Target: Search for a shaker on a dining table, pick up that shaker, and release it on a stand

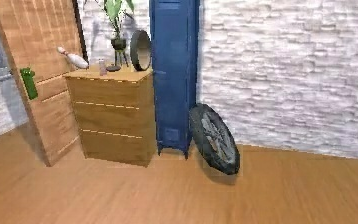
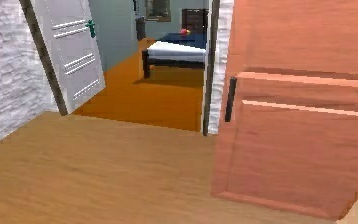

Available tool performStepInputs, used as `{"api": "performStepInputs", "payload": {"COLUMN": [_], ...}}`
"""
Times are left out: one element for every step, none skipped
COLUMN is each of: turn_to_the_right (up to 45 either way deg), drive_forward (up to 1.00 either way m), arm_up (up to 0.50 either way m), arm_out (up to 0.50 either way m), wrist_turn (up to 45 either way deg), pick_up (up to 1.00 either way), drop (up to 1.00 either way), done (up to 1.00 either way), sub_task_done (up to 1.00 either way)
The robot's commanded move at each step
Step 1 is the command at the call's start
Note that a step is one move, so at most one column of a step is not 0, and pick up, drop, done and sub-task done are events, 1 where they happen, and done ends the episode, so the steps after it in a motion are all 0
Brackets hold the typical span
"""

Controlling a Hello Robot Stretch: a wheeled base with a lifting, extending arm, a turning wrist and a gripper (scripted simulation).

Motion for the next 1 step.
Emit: {"api": "performStepInputs", "payload": {"turn_to_the_right": [-21.0], "drive_forward": [0.0], "arm_up": [0.0], "arm_out": [0.0], "wrist_turn": [0.0], "pick_up": [0.0], "drop": [0.0], "done": [0.0], "sub_task_done": [0.0]}}
